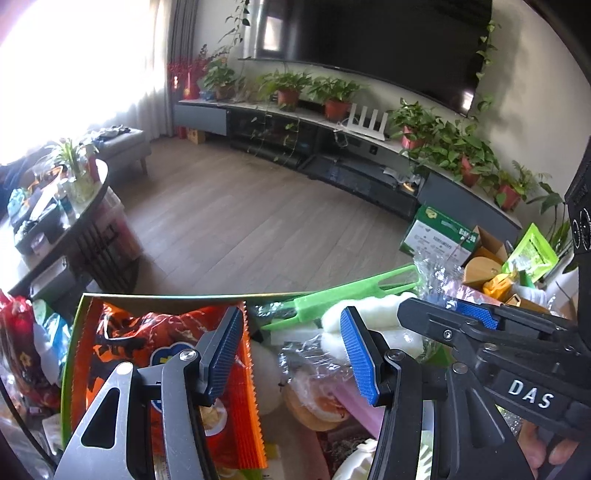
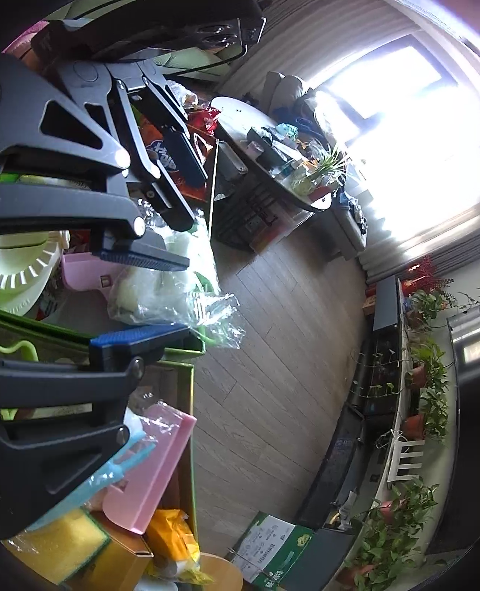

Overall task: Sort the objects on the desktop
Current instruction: 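Lower the green item into the green box and open the left tool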

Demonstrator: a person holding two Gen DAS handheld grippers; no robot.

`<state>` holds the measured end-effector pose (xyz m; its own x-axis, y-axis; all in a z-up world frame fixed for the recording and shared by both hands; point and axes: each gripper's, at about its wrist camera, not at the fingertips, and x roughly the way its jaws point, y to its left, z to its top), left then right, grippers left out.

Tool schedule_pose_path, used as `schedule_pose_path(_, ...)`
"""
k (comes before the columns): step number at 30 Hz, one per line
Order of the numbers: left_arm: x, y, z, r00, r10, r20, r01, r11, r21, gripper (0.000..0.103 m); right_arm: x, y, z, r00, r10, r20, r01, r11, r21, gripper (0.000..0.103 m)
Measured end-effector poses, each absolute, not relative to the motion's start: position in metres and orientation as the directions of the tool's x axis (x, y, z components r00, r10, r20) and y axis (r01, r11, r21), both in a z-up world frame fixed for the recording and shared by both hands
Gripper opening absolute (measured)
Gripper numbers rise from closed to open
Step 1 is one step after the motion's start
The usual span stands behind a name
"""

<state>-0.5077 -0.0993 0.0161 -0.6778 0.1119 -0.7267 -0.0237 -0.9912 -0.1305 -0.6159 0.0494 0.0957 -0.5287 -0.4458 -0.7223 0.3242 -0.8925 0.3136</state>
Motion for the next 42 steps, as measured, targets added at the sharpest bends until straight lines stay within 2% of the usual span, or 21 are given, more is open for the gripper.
schedule_pose_path(4,-0.507,-0.097,0.016,-0.674,0.072,-0.735,-0.013,-0.996,-0.085,0.055,-0.622,0.046,0.087,-0.497,-0.398,-0.771,0.294,-0.913,0.282,0.031)
schedule_pose_path(9,-0.502,-0.101,0.023,-0.683,0.089,-0.725,-0.012,-0.994,-0.11,0.055,-0.622,0.044,0.092,-0.515,-0.352,-0.782,0.302,-0.928,0.219,0.031)
schedule_pose_path(11,-0.501,-0.104,0.029,-0.69,0.09,-0.718,-0.006,-0.993,-0.118,0.055,-0.619,0.048,0.097,-0.52,-0.355,-0.777,0.297,-0.928,0.225,0.04)
schedule_pose_path(13,-0.499,-0.106,0.034,-0.694,0.101,-0.713,-0.007,-0.991,-0.133,0.055,-0.617,0.054,0.105,-0.533,-0.359,-0.766,0.287,-0.928,0.235,0.054)
schedule_pose_path(14,-0.497,-0.106,0.036,-0.696,0.105,-0.711,-0.007,-0.99,-0.14,0.055,-0.614,0.055,0.109,-0.54,-0.365,-0.758,0.287,-0.927,0.241,0.056)
schedule_pose_path(25,-0.477,-0.1,0.055,-0.697,0.109,-0.709,-0.007,-0.989,-0.145,0.055,-0.588,0.05,0.144,-0.602,-0.365,-0.71,0.328,-0.924,0.198,0.056)
schedule_pose_path(34,-0.448,-0.079,0.078,-0.729,0.103,-0.677,-0.057,-0.994,-0.089,0.065,-0.555,0.036,0.166,-0.602,-0.393,-0.695,0.376,-0.907,0.188,0.054)
schedule_pose_path(42,-0.419,-0.082,0.089,-0.734,0.084,-0.674,-0.022,-0.995,-0.1,0.066,-0.518,0.046,0.191,-0.63,-0.417,-0.655,0.398,-0.898,0.188,0.054)
